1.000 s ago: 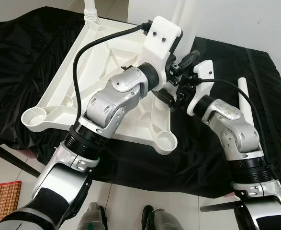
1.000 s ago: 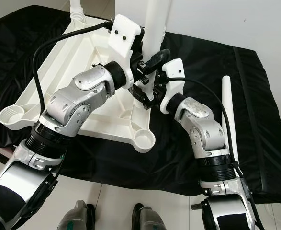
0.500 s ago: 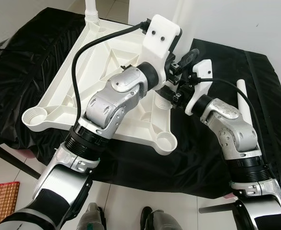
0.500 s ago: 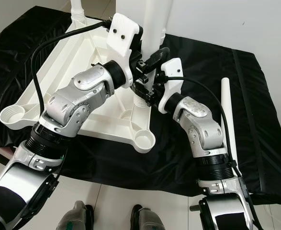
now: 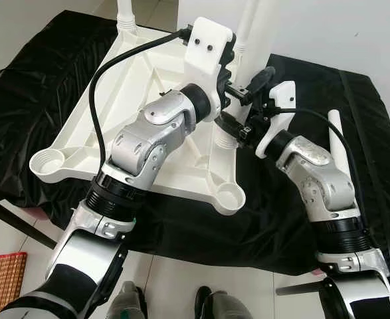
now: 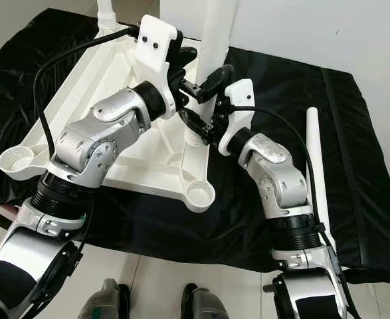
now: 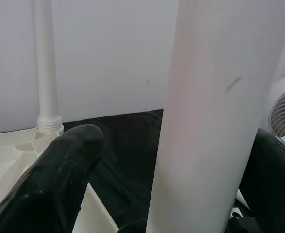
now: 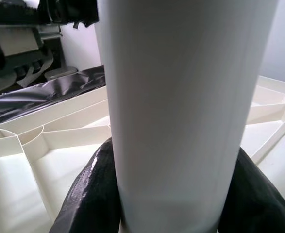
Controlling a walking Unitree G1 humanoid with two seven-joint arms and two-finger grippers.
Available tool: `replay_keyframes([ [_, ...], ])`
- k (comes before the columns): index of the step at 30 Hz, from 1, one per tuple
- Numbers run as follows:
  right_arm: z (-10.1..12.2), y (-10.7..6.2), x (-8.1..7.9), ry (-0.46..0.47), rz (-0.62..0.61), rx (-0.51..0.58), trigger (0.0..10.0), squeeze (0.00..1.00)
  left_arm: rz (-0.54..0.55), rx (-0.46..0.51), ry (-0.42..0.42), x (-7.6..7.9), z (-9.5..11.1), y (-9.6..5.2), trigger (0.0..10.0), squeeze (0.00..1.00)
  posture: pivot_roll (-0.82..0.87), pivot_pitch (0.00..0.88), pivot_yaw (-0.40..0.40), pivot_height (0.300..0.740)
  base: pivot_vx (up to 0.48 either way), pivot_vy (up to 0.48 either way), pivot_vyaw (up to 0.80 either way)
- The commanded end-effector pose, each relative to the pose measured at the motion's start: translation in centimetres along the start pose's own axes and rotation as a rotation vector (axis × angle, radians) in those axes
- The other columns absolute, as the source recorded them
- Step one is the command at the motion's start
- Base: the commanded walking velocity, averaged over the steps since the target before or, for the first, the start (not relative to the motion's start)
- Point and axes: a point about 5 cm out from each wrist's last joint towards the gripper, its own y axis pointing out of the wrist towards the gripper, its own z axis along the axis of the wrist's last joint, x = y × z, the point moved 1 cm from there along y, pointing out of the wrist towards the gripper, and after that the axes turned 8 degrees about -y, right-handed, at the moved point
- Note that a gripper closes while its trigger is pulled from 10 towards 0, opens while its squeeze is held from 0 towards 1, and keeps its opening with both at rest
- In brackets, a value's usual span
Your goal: Building children table
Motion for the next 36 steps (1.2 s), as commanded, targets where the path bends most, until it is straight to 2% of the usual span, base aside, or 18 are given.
replay_keyframes([
  [1, -0.5, -0.4, 1.2, 0.014, -0.075, -0.035, 10.0, 0.00, -0.219, 0.003, -0.029, 3.2, 0.3, 0.6, 10.0, 0.00, 0.06, 0.150, -0.083, 0.740, 0.000, 0.000, 0.00],
  [4, -0.9, -0.5, 1.7, 0.020, -0.127, -0.048, 10.0, 0.00, -0.247, 0.030, -0.097, 3.1, 1.2, 0.3, 10.0, 0.00, 0.06, 0.152, -0.080, 0.740, 0.000, 0.000, 0.00],
  [7, -0.9, -0.5, 1.8, 0.022, -0.143, -0.051, 10.0, 0.00, -0.268, 0.037, -0.109, 3.3, 1.4, 0.0, 10.0, 0.00, 0.06, 0.152, -0.080, 0.740, 0.000, 0.000, 0.00],
  [12, -1.0, -0.3, 1.8, 0.023, -0.156, -0.056, 10.0, 0.00, -0.301, 0.042, -0.112, 3.7, 1.6, -0.2, 10.0, 0.00, 0.06, 0.154, -0.077, 0.740, 0.000, 0.000, 0.00],
  [23, -0.9, -0.6, 2.4, 0.017, -0.224, -0.034, 10.0, 0.00, -0.293, 0.009, -0.107, 3.5, 1.0, -0.6, 10.0, 0.00, 0.07, 0.159, -0.074, 0.740, 0.000, 0.000, 0.00],
  [25, -0.8, -0.8, 2.4, 0.023, -0.254, -0.005, 10.0, 0.00, -0.239, -0.020, -0.111, 2.9, 0.1, -1.0, 10.0, 0.00, 0.06, 0.159, -0.069, 0.740, 0.000, 0.000, 0.00],
  [27, -0.8, -0.8, 2.4, 0.023, -0.254, -0.005, 10.0, 0.00, -0.239, -0.020, -0.111, 2.9, 0.1, -1.0, 10.0, 0.00, 0.06, 0.159, -0.069, 0.740, 0.000, 0.000, 0.00],
  [29, -0.7, -1.5, 2.1, 0.035, -0.301, 0.023, 10.0, 0.00, -0.136, -0.051, -0.132, 1.4, -1.3, -1.7, 10.0, 0.00, 0.06, 0.163, -0.064, 0.740, 0.000, 0.000, 0.00],
  [32, -0.7, -1.7, 2.0, 0.040, -0.318, 0.030, 10.0, 0.00, -0.100, -0.062, -0.141, 0.8, -1.7, -2.0, 10.0, 0.00, 0.06, 0.163, -0.064, 0.740, 0.000, 0.000, 0.00],
  [34, -1.1, -2.3, 1.3, 0.041, -0.331, 0.030, 10.0, 0.00, -0.030, -0.082, -0.115, -0.3, -2.5, -2.8, 10.0, 0.00, 0.06, 0.167, -0.060, 0.740, 0.000, 0.000, 0.00],
  [36, -1.3, -2.6, 1.1, 0.037, -0.336, 0.030, 10.0, 0.00, -0.002, -0.089, -0.106, -0.7, -2.8, -3.2, 10.0, 0.00, 0.06, 0.171, -0.061, 0.740, 0.000, 0.000, 0.00],
])
